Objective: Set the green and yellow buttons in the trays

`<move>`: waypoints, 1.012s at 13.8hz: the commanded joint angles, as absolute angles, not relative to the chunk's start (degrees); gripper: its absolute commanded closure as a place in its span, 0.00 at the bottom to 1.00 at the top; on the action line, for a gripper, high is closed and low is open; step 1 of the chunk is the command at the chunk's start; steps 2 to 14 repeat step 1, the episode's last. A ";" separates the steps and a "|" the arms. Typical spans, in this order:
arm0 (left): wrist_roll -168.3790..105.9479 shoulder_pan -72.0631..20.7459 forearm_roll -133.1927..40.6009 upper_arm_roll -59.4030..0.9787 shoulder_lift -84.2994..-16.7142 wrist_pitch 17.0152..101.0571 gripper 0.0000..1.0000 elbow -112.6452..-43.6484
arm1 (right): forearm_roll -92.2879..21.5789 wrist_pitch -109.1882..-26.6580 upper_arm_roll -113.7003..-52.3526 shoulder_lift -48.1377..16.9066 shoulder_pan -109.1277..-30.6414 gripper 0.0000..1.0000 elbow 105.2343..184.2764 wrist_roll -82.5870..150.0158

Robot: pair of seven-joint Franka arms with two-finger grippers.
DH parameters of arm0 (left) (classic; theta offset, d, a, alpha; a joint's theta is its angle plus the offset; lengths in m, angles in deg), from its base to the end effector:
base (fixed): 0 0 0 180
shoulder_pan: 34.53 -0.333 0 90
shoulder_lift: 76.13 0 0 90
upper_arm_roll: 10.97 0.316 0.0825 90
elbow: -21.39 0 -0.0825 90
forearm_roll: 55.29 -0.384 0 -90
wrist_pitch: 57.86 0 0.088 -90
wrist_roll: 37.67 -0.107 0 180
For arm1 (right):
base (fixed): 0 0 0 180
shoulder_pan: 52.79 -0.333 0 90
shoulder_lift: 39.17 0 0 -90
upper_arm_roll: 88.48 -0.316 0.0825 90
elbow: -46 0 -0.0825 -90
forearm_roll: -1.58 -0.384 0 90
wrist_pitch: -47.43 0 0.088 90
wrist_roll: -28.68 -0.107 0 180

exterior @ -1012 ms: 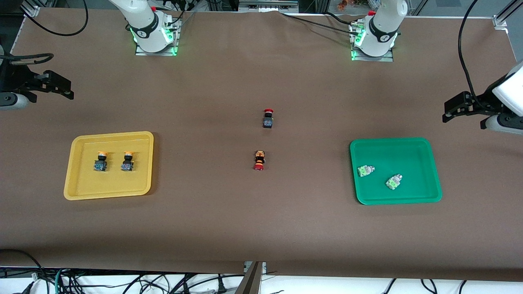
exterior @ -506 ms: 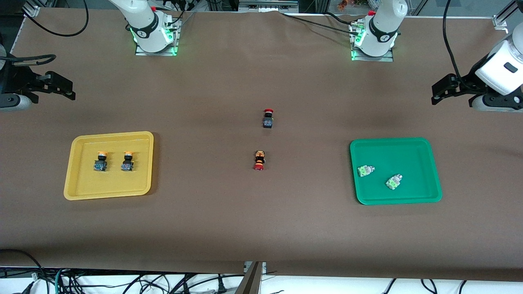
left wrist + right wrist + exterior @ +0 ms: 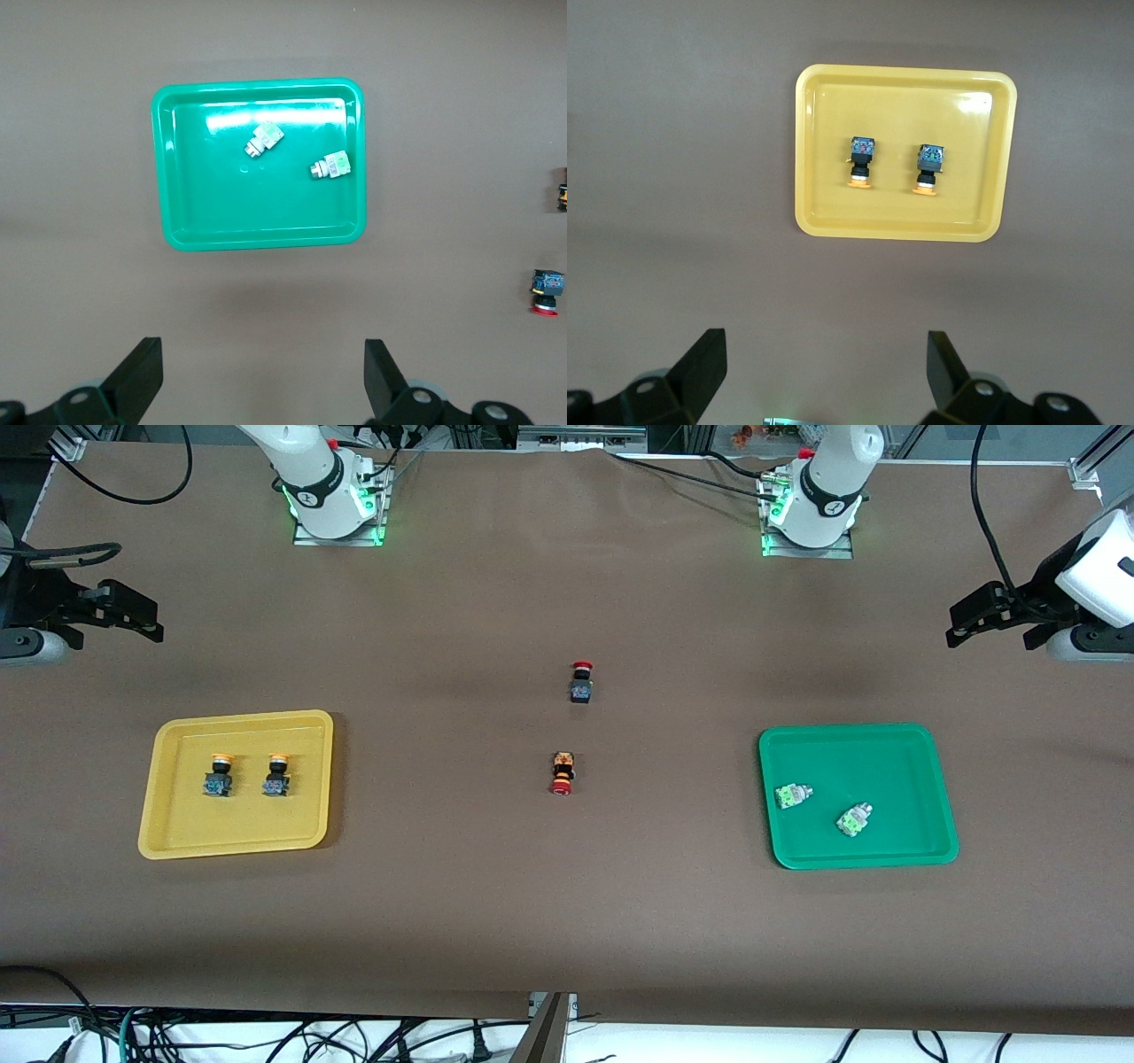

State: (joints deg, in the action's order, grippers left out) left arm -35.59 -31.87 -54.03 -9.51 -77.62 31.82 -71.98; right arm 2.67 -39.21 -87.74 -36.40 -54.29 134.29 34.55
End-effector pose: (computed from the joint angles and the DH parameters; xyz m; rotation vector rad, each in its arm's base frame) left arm 0.5444 -0.0136 0.6106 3.1194 0.0244 -0.0609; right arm 0.5626 0.0055 0.6066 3.1178 0.1800 -0.1218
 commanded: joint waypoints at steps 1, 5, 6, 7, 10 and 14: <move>-35.64 -31.90 -53.09 -8.86 -78.85 32.40 0.00 -72.92 | 3.25 -38.35 -88.30 -35.56 -53.75 0.00 132.39 33.78; -35.64 -31.90 -53.09 -8.86 -78.85 32.40 0.00 -72.92 | 3.25 -38.35 -88.30 -35.56 -53.75 0.00 132.39 33.78; -35.64 -31.90 -53.09 -8.86 -78.85 32.40 0.00 -72.92 | 3.25 -38.35 -88.30 -35.56 -53.75 0.00 132.39 33.78; -35.64 -31.90 -53.09 -8.86 -78.85 32.40 0.00 -72.92 | 3.25 -38.35 -88.30 -35.56 -53.75 0.00 132.39 33.78; -35.64 -31.90 -53.09 -8.86 -78.85 32.40 0.00 -72.92 | 3.25 -38.35 -88.30 -35.56 -53.75 0.00 132.39 33.78; -35.64 -31.90 -53.09 -8.86 -78.85 32.40 0.00 -72.92 | 3.25 -38.35 -88.30 -35.56 -53.75 0.00 132.39 33.78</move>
